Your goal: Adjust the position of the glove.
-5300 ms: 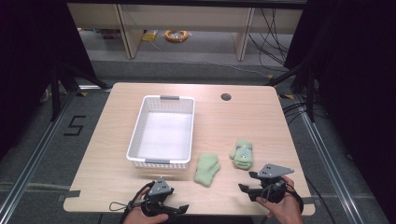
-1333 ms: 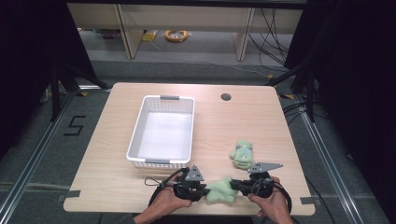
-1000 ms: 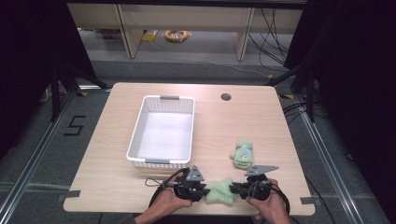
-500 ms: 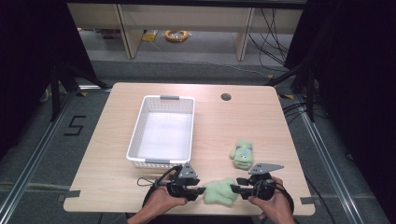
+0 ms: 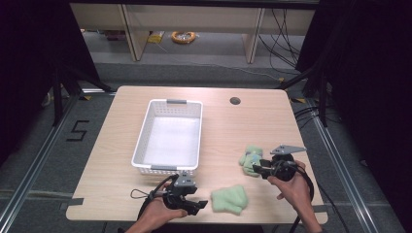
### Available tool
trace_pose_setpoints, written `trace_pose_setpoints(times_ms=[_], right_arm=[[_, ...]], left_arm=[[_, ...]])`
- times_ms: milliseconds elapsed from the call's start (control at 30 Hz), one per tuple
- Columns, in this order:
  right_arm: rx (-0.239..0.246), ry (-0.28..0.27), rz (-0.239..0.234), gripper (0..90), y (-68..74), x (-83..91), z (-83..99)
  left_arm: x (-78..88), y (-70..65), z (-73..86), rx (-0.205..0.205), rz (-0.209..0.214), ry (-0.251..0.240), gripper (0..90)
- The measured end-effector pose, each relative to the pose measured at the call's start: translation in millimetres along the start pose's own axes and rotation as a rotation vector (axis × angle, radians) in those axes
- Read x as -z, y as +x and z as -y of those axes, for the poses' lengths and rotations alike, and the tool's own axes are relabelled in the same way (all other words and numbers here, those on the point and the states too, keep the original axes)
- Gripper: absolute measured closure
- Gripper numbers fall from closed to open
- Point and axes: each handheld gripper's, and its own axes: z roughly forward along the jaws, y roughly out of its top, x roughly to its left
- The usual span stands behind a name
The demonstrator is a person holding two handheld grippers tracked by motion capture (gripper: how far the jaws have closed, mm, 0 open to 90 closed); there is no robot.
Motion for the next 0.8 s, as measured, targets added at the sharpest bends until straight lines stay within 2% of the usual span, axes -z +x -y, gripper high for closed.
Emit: trace_pose_setpoints(times_ms=[33, 67, 100, 133, 167, 200, 267, 333, 400, 500, 533, 567, 600, 633, 700, 800], right_arm=[[-0.012, 0.010, 0.028, 58.9, -6.7, -7.3, -6.9], [-0.054, 0.016, 0.025, 58.8, -6.3, -10.5, -8.5], [-0.045, 0.031, 0.028, 58.9, -11.0, -13.7, -11.6], [-0.030, -0.002, 0.041, 58.8, -15.4, -23.6, -12.6], [-0.027, 0.036, 0.045, 58.8, -17.2, -24.4, -14.6], [-0.051, 0.049, 0.048, 58.8, -17.9, -28.5, -15.6], [-0.042, 0.064, 0.059, 58.7, -22.6, -36.3, -18.1], [-0.087, 0.097, 0.073, 58.4, -23.5, -42.3, -20.6], [-0.082, 0.109, 0.085, 58.4, -26.2, -48.0, -22.4], [-0.077, 0.115, 0.089, 58.5, -27.5, -54.6, -23.8], [-0.078, 0.108, 0.094, 58.4, -26.8, -57.5, -23.7], [-0.068, 0.126, 0.101, 58.5, -26.9, -58.2, -24.2], [-0.071, 0.113, 0.106, 58.7, -26.6, -62.1, -23.1], [-0.059, 0.144, 0.103, 59.6, -27.8, -62.3, -23.0], [-0.074, 0.149, 0.103, 62.1, -28.6, -65.9, -20.9], [-0.066, 0.142, 0.098, 65.6, -30.8, -66.9, -19.4]], left_arm=[[2.2, 2.5, 1.6, -0.010, -0.005, 0.015, 35.5], [2.1, 2.6, 2.9, -0.003, -0.004, 0.014, 34.5], [1.8, 3.0, 4.6, 0.013, -0.013, 0.019, 33.7], [2.8, 2.6, 5.1, 0.010, -0.003, 0.017, 33.0], [3.0, 2.5, 6.0, 0.012, -0.001, 0.015, 32.5], [3.6, 2.7, 6.7, 0.011, -0.007, 0.020, 31.7], [4.9, 2.0, 8.0, 0.014, 0.001, 0.019, 29.9], [4.5, 1.6, 8.6, 0.026, 0.002, 0.014, 27.7], [3.8, 2.1, 10.6, 0.040, 0.005, 0.013, 26.4], [4.7, 5.4, 11.3, 0.021, 0.005, 0.034, 26.1], [4.5, 5.5, 11.4, 0.025, 0.004, 0.032, 26.0], [3.3, 4.2, 11.6, 0.046, 0.003, 0.015, 26.0], [3.2, 4.4, 11.6, 0.043, 0.004, 0.017, 26.0], [3.3, 4.5, 11.6, 0.035, 0.005, 0.026, 26.0], [3.3, 4.5, 11.8, 0.024, 0.003, 0.030, 26.1], [1.2, 2.3, 12.9, 0.036, 0.011, 0.026, 26.2]])
